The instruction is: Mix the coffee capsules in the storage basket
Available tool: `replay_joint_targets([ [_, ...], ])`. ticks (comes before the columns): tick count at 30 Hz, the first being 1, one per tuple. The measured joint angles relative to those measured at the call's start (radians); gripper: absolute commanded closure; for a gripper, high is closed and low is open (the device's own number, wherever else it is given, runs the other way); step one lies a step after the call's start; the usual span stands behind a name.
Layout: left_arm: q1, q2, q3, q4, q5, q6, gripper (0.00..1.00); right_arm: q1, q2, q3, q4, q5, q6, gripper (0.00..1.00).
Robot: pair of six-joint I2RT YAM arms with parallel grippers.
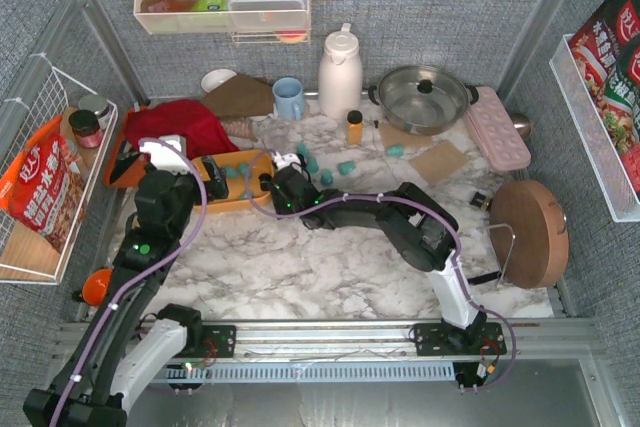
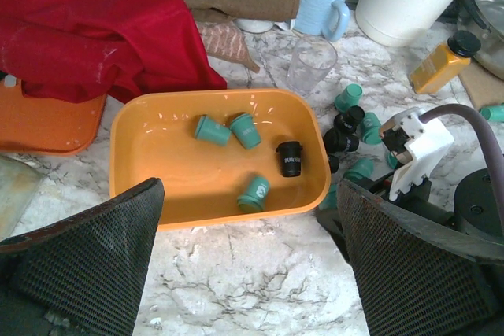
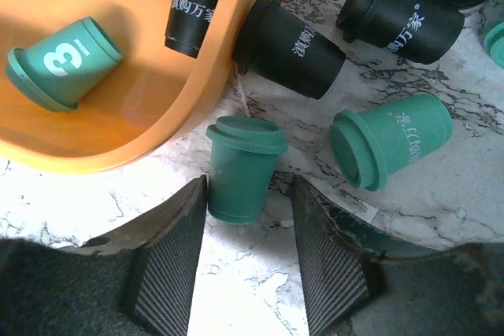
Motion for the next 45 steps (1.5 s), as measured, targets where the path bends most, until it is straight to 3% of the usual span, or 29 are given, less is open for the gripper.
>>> replay_joint_targets([
  [10, 0.0, 0.002, 0.0, 0.0, 0.014, 0.0, 0.01, -0.002, -0.002, -0.037, 0.068, 0.014, -0.025, 0.7],
  [21, 0.0, 0.023, 0.001, 0.0, 0.05, -0.028, 0.01, -0.006, -0.111, -0.145, 0.107, 0.0, -0.05, 0.71],
  [30, 0.0, 0.137, 0.041, 0.029, 0.275, -0.165, 0.01, -0.007, -0.362, -0.371, 0.249, -0.138, -0.195, 0.71],
  [36, -0.005, 0.242, 0.041, 0.129, 0.487, -0.286, 0.01, -0.01, -0.481, -0.543, 0.41, -0.269, -0.344, 0.71],
  [40, -0.054, 0.321, 0.06, 0.172, 0.593, -0.337, 0.01, -0.015, -0.536, -0.611, 0.512, -0.333, -0.425, 0.71],
  [45, -0.154, 0.393, 0.106, 0.179, 0.633, -0.317, 0.12, -0.021, -0.597, -0.658, 0.59, -0.382, -0.491, 0.71],
])
